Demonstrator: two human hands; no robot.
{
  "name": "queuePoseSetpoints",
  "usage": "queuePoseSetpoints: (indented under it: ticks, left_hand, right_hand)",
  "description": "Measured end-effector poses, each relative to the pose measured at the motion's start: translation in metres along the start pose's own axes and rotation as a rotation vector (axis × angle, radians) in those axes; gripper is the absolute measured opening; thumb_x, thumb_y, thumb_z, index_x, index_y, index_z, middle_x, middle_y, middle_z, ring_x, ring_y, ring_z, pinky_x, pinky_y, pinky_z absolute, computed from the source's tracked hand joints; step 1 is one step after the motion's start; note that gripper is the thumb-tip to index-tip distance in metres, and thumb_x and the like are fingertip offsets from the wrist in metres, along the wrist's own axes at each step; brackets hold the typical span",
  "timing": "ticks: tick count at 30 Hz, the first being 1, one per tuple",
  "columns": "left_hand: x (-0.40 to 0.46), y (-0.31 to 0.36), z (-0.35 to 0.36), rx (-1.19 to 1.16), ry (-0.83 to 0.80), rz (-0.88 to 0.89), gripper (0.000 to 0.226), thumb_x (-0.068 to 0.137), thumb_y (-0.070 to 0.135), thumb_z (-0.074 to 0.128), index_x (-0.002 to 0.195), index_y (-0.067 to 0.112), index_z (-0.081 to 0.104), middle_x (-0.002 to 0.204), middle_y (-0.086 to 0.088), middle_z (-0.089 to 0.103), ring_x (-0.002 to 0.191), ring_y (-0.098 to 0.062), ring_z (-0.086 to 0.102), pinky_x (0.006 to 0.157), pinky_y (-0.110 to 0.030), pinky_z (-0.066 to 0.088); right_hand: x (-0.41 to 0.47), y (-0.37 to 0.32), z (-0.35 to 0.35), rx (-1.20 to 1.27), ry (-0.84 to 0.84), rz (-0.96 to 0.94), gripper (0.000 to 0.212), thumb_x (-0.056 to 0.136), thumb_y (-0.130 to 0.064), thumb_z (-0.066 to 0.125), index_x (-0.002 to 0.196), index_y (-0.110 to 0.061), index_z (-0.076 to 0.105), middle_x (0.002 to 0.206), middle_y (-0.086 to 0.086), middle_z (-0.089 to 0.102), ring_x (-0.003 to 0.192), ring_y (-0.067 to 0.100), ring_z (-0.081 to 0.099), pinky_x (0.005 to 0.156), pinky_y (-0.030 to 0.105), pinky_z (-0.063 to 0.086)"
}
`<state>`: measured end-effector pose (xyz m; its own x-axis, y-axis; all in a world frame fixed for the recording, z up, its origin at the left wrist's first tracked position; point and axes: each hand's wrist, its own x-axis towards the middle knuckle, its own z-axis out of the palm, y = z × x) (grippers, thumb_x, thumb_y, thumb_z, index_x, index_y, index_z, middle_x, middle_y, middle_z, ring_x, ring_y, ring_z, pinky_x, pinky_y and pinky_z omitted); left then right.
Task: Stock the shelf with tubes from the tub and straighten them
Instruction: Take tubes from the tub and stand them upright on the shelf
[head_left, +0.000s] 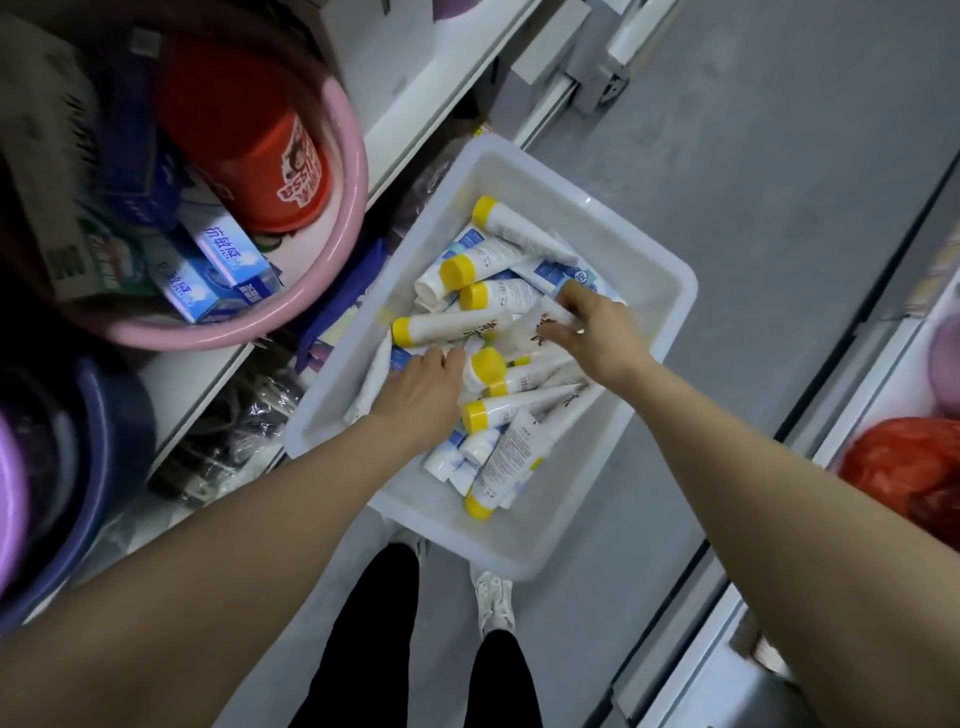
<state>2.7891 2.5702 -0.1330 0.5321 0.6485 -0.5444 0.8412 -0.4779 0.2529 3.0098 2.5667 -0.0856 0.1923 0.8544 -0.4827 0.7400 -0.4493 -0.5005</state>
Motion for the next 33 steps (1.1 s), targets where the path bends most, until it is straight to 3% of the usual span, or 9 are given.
queuePoseSetpoints:
  ticks: [5,7,11,16,21,23,27,31,33]
  left_hand:
    - [-0.004,0.008,-0.013,-0.28,0.002,-0.039,0.084,0.092,0.029,0.058,0.152,0.03,-0.001,0.136,-0.014,0.043,0.104,-0.037,0.056,0.076,-0.043,0.048]
    - [-0.005,0.006,-0.013,-0.416,0.018,-0.056,0.078,0.088,0.019,0.062,0.149,0.033,0.014,0.139,-0.012,0.039,0.108,-0.037,0.055,0.084,-0.047,0.049]
    - [-0.006,0.0,-0.013,-0.551,0.011,-0.096,0.041,0.086,0.011,0.058,0.122,0.031,0.057,0.132,-0.002,0.05,0.113,-0.021,0.054,0.083,-0.027,0.042]
    - [-0.002,-0.011,-0.007,-0.796,-0.127,-0.146,0.055,0.088,-0.001,0.037,0.128,0.031,0.059,0.131,0.005,0.055,0.092,-0.007,0.054,0.063,-0.01,0.037]
    - [0.003,-0.032,-0.002,-0.881,-0.337,0.001,0.077,0.086,-0.011,0.048,0.149,0.029,0.029,0.146,0.008,0.041,0.129,-0.01,0.046,0.109,-0.029,0.036]
    - [0.005,-0.037,0.0,-0.83,-0.388,0.056,0.078,0.089,-0.004,0.055,0.148,0.039,0.027,0.143,0.011,0.045,0.123,-0.008,0.051,0.108,-0.03,0.039]
    - [0.012,-0.034,0.002,-0.712,-0.38,0.104,0.077,0.088,-0.001,0.061,0.146,0.038,0.03,0.121,0.002,0.055,0.094,-0.01,0.058,0.077,-0.004,0.042]
    - [0.023,-0.025,0.002,-0.5,-0.12,0.238,0.065,0.083,0.007,0.072,0.138,0.032,0.049,0.097,0.006,0.047,0.093,-0.007,0.05,0.075,-0.007,0.036]
    - [0.031,-0.016,0.003,-0.414,-0.057,0.239,0.045,0.084,0.019,0.073,0.124,0.036,0.061,0.095,0.007,0.045,0.091,-0.011,0.049,0.078,-0.021,0.042]
  right_hand:
    - [-0.002,-0.006,-0.023,0.146,0.161,-0.033,0.019,0.087,-0.018,0.063,0.102,-0.021,0.051,0.083,0.002,0.066,0.08,0.032,0.064,0.077,0.047,0.053]
    - [0.0,-0.008,-0.023,0.103,0.217,-0.084,0.031,0.089,-0.014,0.059,0.116,-0.025,0.051,0.085,-0.001,0.063,0.087,0.032,0.061,0.08,0.048,0.052]
    - [0.006,-0.017,-0.003,0.161,0.309,-0.125,0.046,0.085,-0.003,0.057,0.121,-0.029,0.044,0.093,-0.002,0.055,0.081,0.025,0.06,0.074,0.045,0.053]
    - [0.025,-0.012,0.025,0.284,0.296,-0.064,0.037,0.086,-0.008,0.062,0.118,-0.018,0.046,0.098,0.0,0.066,0.089,0.02,0.062,0.077,0.032,0.049]
    - [0.04,0.007,0.039,0.115,0.19,0.003,0.036,0.09,-0.012,0.057,0.125,-0.015,0.049,0.122,0.006,0.061,0.111,0.025,0.057,0.085,0.029,0.04]
    - [0.046,0.008,0.04,0.106,0.188,-0.015,0.041,0.09,-0.016,0.057,0.129,-0.015,0.046,0.124,0.006,0.061,0.111,0.028,0.057,0.085,0.032,0.042]
    - [0.061,0.003,0.044,0.122,0.184,0.034,0.05,0.087,-0.024,0.062,0.132,-0.013,0.043,0.123,0.009,0.061,0.11,0.03,0.057,0.082,0.033,0.04]
    - [0.065,-0.002,0.042,0.122,0.154,0.049,0.054,0.082,-0.021,0.065,0.133,-0.017,0.047,0.124,0.007,0.061,0.11,0.029,0.058,0.089,0.04,0.047]
    - [0.061,0.0,0.039,0.086,0.11,0.033,0.055,0.082,-0.019,0.064,0.134,-0.018,0.046,0.122,0.007,0.062,0.109,0.029,0.058,0.086,0.039,0.048]
